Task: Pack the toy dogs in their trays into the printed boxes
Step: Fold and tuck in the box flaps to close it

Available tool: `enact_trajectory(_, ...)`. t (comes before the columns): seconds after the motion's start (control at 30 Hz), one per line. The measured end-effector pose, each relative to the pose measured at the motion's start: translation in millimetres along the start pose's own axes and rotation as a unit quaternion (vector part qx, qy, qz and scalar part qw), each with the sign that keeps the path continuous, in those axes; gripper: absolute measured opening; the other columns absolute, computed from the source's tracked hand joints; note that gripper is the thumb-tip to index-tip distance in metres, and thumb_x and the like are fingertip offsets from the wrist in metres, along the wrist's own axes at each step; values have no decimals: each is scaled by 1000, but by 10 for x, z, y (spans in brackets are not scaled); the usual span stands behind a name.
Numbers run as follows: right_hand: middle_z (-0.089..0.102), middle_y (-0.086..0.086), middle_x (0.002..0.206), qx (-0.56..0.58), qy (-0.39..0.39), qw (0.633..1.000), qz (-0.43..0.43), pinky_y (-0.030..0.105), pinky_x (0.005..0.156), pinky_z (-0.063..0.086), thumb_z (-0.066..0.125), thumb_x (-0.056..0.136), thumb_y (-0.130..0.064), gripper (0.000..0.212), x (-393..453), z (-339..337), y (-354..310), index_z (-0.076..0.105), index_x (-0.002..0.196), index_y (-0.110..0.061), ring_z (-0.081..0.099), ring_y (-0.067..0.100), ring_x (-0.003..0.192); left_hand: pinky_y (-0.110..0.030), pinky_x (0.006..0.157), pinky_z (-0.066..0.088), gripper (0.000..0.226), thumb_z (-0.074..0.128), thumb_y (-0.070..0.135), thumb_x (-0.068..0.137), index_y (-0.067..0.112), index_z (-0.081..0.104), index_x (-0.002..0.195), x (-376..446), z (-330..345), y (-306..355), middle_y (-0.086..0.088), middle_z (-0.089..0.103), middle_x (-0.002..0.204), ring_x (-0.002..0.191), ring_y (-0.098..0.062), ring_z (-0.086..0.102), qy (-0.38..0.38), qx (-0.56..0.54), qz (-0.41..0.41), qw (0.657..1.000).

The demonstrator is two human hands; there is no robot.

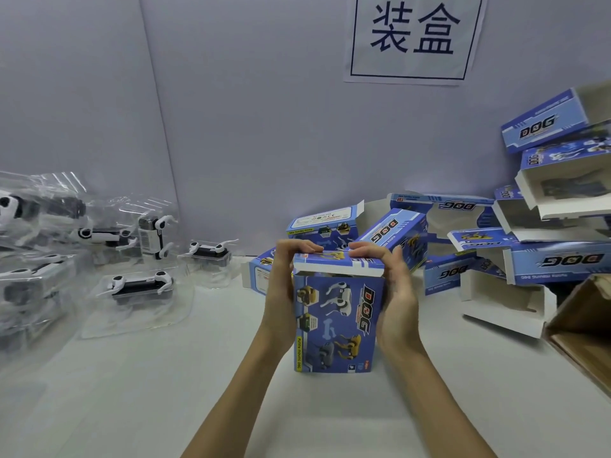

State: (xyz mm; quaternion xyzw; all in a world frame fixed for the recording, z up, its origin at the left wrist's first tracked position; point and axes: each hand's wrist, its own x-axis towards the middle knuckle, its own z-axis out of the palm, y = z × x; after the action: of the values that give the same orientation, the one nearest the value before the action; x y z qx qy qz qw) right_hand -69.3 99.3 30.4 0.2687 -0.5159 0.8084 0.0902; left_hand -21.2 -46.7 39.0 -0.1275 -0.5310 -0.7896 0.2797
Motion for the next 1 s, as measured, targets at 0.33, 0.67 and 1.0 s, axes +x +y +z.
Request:
enact_trajectory(0.33,63,8,122,-100,-10,995,-19,52,86,59,49,97,-21,21,-7,50,18,68,105,-24,62,32,121,-22,71,58,29,60,25,93,3,58,112,-11,-38,-92,9,67,114,117,-10,65,-12,157,56,986)
enact_trajectory(0.67,60,-3,142,-224,-70,969,-74,24,101,52,56,107,-32,28,8,-75,-53,74,126,-21,50,14,141,-41,87,63,39,58,45,98,15,57,123,16,-159,-104,9,55,146,135,-20,58,-64,155,39,985)
enact_trajectory(1.0,57,-6,152,-297,66,941,-144,28,111,48,72,91,-40,38,-131,184,-13,75,127,-27,55,4,136,-34,78,60,33,63,54,97,36,63,124,-40,-71,-162,15,75,102,90,-8,72,155,347,115,918)
